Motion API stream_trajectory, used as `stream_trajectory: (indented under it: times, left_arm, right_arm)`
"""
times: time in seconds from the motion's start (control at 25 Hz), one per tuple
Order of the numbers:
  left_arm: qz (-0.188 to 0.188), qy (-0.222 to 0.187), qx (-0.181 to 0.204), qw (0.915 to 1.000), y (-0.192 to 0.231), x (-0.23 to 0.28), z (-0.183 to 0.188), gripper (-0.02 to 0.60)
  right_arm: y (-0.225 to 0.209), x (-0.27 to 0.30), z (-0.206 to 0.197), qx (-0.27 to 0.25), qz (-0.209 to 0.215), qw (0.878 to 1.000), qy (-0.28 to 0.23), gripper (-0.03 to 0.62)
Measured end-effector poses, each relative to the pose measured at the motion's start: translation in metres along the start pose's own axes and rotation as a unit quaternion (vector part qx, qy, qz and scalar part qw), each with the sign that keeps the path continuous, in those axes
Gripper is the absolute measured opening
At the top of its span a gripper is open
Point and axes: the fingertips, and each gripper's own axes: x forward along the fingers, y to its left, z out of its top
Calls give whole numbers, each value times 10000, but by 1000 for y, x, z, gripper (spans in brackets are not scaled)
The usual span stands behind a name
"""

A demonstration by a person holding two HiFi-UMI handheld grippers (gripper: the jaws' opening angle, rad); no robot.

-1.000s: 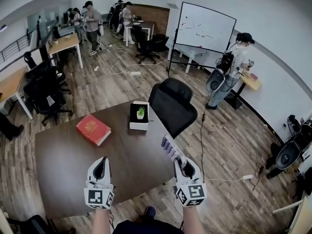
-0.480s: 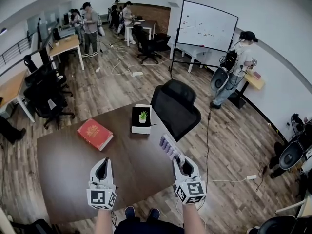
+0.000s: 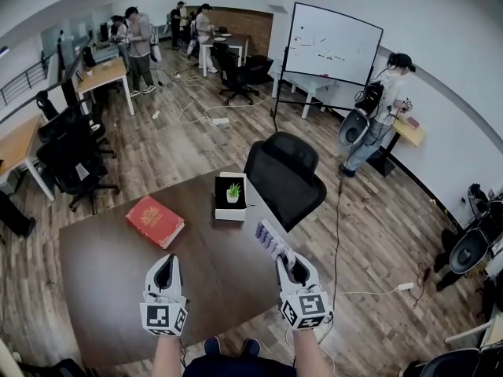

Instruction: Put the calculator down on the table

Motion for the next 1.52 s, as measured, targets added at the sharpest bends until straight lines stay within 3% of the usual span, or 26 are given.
stream_trajectory:
  times: [0.36,0.88,1.2,1.36,1.52]
  left_arm:
    - [-17,-32,109,9999,5,9,-31,-5]
    - [-13,-12,-78,10000,18,15,-80,-5]
    - [75,-30,-169,9998,33,15,-81,-6]
    - [32,-19,-148,9999,33,16,-84,-5]
    - [29,-28,-197,9998,37,16,-86,-5]
  right_arm:
    - [-2,24,-41,63,28,9997,228,123]
    - [16,52,-97,155,210,9986,450,123]
    - [28,61,-107,325,313,9974,555,123]
    - [34,64,-112,982,398,9930,524,123]
    - [37,66,-121,2364,405,9698,435,123]
